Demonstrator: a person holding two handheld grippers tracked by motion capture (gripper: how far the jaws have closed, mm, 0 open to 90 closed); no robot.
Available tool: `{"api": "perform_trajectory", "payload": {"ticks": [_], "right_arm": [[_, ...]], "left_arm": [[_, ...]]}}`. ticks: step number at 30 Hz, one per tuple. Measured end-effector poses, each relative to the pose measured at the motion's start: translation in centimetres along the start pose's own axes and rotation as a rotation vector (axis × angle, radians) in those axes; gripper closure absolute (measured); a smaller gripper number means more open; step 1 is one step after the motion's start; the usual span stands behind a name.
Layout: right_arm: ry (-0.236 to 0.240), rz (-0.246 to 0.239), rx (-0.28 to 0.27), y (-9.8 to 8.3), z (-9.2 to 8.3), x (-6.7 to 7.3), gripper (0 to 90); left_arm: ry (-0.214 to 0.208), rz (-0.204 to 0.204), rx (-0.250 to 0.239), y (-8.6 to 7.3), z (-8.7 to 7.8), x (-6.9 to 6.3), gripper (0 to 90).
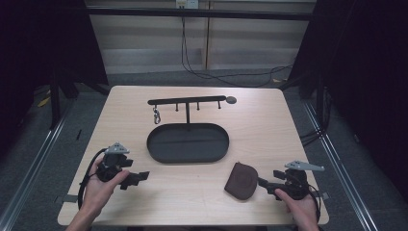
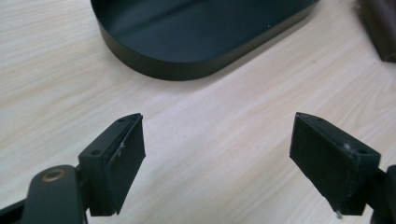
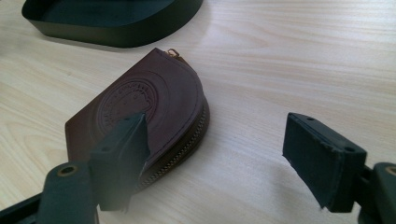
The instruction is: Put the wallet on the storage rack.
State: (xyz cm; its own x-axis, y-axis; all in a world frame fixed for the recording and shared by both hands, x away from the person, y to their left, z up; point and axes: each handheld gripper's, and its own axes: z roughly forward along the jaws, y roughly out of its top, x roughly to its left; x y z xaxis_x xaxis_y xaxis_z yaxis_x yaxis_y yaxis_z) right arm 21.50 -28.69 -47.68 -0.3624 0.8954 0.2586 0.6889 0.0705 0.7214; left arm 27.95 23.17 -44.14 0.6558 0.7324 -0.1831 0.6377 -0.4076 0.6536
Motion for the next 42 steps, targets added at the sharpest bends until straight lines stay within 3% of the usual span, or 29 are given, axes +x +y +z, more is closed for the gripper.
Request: {"api": "perform_trajectory", "payload": {"ticks": [3, 6, 10, 14, 15, 16, 17, 19, 21, 25, 34, 39, 42], "right_arm": [[0.002, -0.013, 0.005, 0.4, -0.1, 0.1, 23.5], [0.010, -0.030, 0.021, 0.9, -0.3, 0.3, 23.5], [0.037, -0.066, 0.087, 1.6, 0.0, 0.7, 23.0], [0.035, -0.096, 0.152, 2.3, 0.2, 1.5, 22.4], [0.037, -0.090, 0.168, 2.5, 0.2, 1.6, 21.6], [0.041, -0.085, 0.176, 2.7, 0.3, 1.7, 22.5], [0.048, -0.081, 0.184, 2.7, 0.4, 1.8, 22.8], [0.057, -0.069, 0.221, 2.8, 0.8, 1.9, 20.1], [0.050, -0.076, 0.259, 2.9, 1.4, 2.0, 20.5], [0.034, -0.082, 0.293, 3.6, 2.1, 2.3, 20.9], [0.038, -0.105, 0.388, 5.8, 3.2, 2.6, 20.6], [0.021, -0.119, 0.425, 6.7, 3.9, 3.1, 18.7], [0.026, -0.127, 0.474, 7.1, 4.4, 3.2, 15.6]], "left_arm": [[0.013, 0.000, -0.003, -1.5, 0.2, -0.3, 19.2], [-0.016, 0.012, 0.026, -2.4, 0.4, -0.4, 19.9], [-0.027, 0.024, 0.014, -3.1, 0.3, -1.1, 19.9], [-0.036, 0.048, -0.002, -4.0, -0.1, -1.7, 19.8], [-0.029, 0.047, 0.001, -4.2, -0.1, -1.8, 19.9], [0.012, 0.055, 0.010, -4.3, -0.2, -2.0, 20.0], [0.036, 0.065, 0.020, -4.4, -0.1, -2.1, 19.9], [-0.004, 0.057, 0.023, -4.4, 0.0, -2.0, 19.6], [0.006, 0.080, 0.021, -4.4, 0.1, -2.0, 19.6], [-0.028, 0.093, 0.030, -4.5, 0.2, -2.0, 19.6], [-0.057, 0.093, 0.006, -4.5, 0.0, -2.0, 18.4], [-0.063, 0.053, 0.004, -4.6, 0.0, -1.6, 18.5], [-0.056, 0.056, -0.005, -4.6, -0.1, -1.5, 18.5]]}}
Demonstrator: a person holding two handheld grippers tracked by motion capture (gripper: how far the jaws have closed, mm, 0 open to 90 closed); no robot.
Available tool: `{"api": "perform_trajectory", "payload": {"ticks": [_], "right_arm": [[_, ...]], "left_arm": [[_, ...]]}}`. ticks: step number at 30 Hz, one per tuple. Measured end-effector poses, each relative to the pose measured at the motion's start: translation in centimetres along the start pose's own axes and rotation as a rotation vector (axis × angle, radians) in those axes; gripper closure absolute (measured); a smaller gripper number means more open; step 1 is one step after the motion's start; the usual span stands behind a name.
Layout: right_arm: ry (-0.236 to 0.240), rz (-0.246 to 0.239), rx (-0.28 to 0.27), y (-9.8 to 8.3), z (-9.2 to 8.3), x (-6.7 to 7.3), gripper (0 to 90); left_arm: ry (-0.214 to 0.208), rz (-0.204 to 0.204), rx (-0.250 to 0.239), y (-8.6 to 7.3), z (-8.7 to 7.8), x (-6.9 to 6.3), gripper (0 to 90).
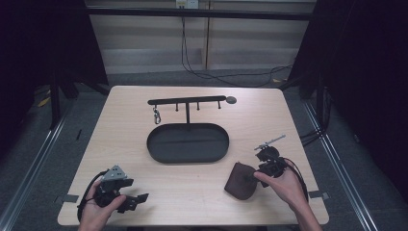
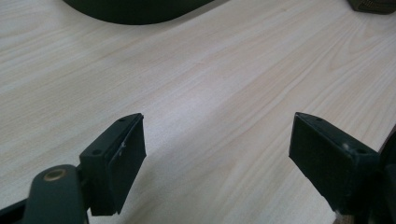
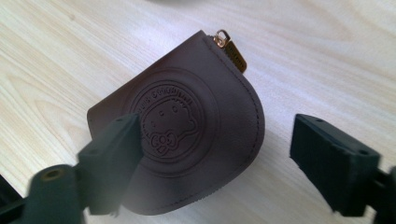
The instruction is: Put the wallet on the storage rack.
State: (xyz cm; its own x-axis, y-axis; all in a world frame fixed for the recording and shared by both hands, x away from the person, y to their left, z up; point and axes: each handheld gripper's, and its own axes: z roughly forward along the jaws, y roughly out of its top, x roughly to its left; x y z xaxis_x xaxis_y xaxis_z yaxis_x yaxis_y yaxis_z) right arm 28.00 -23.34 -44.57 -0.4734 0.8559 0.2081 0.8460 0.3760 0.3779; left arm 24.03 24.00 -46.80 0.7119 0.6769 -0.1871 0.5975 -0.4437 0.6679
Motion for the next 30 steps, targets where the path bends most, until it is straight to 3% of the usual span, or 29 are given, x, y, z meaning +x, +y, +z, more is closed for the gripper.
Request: {"api": "perform_trajectory", "payload": {"ticks": [9, 13, 17, 20, 30], "right_arm": [[0.045, -0.025, 0.113, 2.0, 0.6, 0.3, 18.0], [0.021, -0.032, 0.157, 3.0, 1.2, 0.5, 17.6], [0.036, -0.033, 0.202, 3.5, 2.1, 0.7, 15.0], [0.011, -0.043, 0.249, 3.6, 3.0, 1.1, 14.7], [0.054, -0.031, 0.270, 3.8, 3.7, 0.8, 13.7]], "left_arm": [[0.015, 0.011, 0.008, 0.1, 0.0, 0.0, 18.5], [0.014, 0.013, 0.008, 0.1, 0.0, 0.0, 18.5], [0.017, 0.011, 0.009, 0.1, -0.1, 0.1, 18.5], [0.008, 0.013, 0.007, 0.1, -0.2, 0.1, 18.5], [0.003, 0.012, 0.007, 0.1, -0.1, 0.1, 18.4]]}}
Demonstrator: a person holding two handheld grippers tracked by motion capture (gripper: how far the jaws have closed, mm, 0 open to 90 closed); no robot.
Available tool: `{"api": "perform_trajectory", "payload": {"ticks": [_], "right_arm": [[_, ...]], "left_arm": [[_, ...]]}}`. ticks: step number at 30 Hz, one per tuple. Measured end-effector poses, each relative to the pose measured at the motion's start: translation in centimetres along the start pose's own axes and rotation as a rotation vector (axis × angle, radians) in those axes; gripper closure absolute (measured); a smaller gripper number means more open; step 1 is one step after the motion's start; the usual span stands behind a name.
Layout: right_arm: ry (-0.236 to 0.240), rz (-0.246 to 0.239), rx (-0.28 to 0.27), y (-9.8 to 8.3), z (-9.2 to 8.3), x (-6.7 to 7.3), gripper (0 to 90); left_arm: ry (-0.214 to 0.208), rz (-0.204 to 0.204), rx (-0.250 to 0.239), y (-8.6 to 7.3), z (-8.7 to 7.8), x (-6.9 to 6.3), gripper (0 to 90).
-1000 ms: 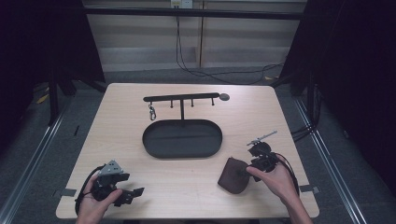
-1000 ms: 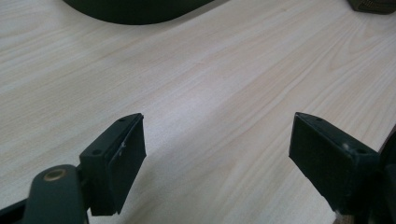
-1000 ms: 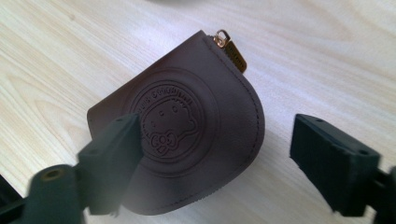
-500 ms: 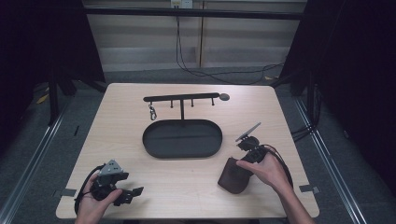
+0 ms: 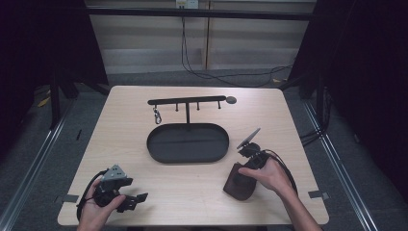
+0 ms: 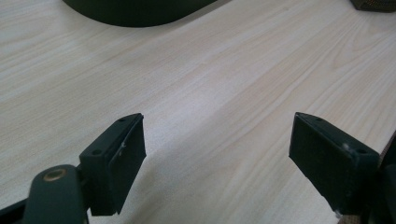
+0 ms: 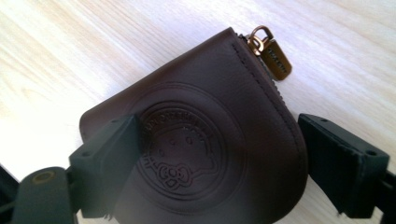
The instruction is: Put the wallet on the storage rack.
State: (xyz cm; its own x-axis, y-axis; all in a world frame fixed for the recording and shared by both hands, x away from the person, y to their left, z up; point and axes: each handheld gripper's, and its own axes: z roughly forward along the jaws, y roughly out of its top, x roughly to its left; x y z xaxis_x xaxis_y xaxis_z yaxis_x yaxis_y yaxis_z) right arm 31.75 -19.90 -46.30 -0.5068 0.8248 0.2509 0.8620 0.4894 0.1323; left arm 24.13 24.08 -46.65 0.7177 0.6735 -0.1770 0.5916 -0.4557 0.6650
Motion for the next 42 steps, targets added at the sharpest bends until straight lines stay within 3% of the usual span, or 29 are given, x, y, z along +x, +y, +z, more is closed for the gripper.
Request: {"api": "perform_trajectory", "payload": {"ticks": [13, 15, 18, 23, 26, 33, 37, 42], "right_arm": [[0.032, 0.009, 0.027, 0.4, 0.4, -0.4, 12.1], [0.063, 0.034, 0.032, 0.4, 0.6, -0.8, 10.9], [0.097, 0.044, 0.028, 0.3, 0.7, -1.1, 13.0], [0.093, 0.053, 0.035, 0.3, 0.5, -1.1, 16.4], [0.070, 0.058, 0.018, 0.2, 0.0, -0.9, 25.4], [0.074, 0.084, -0.035, -0.3, -2.0, -1.3, 47.3], [0.063, 0.075, -0.032, 0.0, -3.0, -0.8, 53.1], [0.018, 0.052, -0.024, 0.9, -4.1, -0.1, 57.5]], "left_arm": [[-0.005, 0.003, -0.010, 0.0, -0.1, 0.0, 18.4], [-0.005, 0.003, -0.010, 0.0, -0.1, 0.0, 18.4], [-0.009, 0.009, -0.005, 0.0, 0.0, 0.0, 18.4], [-0.007, 0.006, -0.007, 0.0, -0.1, 0.0, 18.4], [-0.006, 0.005, -0.006, 0.0, -0.1, 0.0, 18.4], [-0.011, 0.005, -0.003, 0.0, 0.0, 0.0, 18.4], [-0.010, 0.005, -0.005, 0.0, 0.0, 0.0, 18.4], [-0.016, 0.002, -0.006, 0.0, -0.1, 0.1, 18.4]]}}
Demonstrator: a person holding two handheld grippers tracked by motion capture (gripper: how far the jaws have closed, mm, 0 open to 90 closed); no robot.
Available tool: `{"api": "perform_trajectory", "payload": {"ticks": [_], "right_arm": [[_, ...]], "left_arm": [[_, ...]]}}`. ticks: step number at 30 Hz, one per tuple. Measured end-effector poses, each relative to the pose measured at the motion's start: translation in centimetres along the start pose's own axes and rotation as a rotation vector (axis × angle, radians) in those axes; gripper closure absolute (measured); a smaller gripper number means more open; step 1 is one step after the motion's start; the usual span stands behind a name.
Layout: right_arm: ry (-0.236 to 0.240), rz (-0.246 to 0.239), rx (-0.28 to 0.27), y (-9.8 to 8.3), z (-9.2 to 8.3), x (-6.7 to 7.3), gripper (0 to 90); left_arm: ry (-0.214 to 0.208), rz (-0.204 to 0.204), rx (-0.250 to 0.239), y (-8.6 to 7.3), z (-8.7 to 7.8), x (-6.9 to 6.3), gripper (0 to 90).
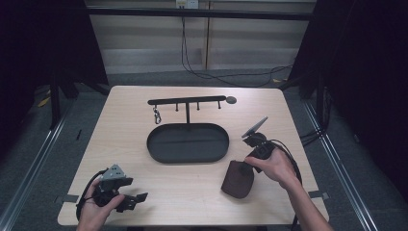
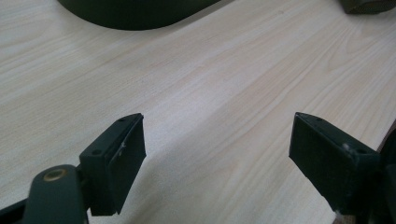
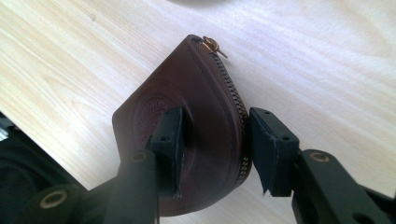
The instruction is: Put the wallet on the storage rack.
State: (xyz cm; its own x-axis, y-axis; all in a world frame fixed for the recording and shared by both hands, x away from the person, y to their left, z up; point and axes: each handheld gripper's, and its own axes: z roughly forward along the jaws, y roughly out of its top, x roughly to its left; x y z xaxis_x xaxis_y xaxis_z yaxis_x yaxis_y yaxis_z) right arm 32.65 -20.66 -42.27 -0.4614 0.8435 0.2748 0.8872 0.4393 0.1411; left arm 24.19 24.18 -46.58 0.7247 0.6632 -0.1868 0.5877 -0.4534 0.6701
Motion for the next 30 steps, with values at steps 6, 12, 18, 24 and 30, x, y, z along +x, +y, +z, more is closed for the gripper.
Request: {"api": "perform_trajectory", "payload": {"ticks": [6, 12, 18, 24, 30], "right_arm": [[-0.026, -0.002, -0.001, 0.7, -1.2, 0.6, 62.2], [-0.050, -0.010, -0.005, 1.5, -2.6, 1.2, 67.8], [-0.090, -0.014, 0.011, 2.1, -3.0, 1.5, 68.5], [-0.114, 0.000, 0.009, 2.5, -3.8, 1.5, 68.5], [-0.142, 0.006, 0.000, 2.9, -4.7, 1.6, 68.6]], "left_arm": [[0.001, 0.000, 0.000, 0.0, 0.0, 0.0, 18.4], [0.000, -0.002, 0.000, 0.2, 0.1, 0.0, 18.4], [-0.005, 0.000, -0.003, 0.2, 0.0, 0.0, 18.4], [-0.006, 0.001, -0.004, 0.2, 0.1, 0.0, 18.4], [-0.008, 0.001, -0.008, 0.3, 0.1, 0.0, 18.4]]}}
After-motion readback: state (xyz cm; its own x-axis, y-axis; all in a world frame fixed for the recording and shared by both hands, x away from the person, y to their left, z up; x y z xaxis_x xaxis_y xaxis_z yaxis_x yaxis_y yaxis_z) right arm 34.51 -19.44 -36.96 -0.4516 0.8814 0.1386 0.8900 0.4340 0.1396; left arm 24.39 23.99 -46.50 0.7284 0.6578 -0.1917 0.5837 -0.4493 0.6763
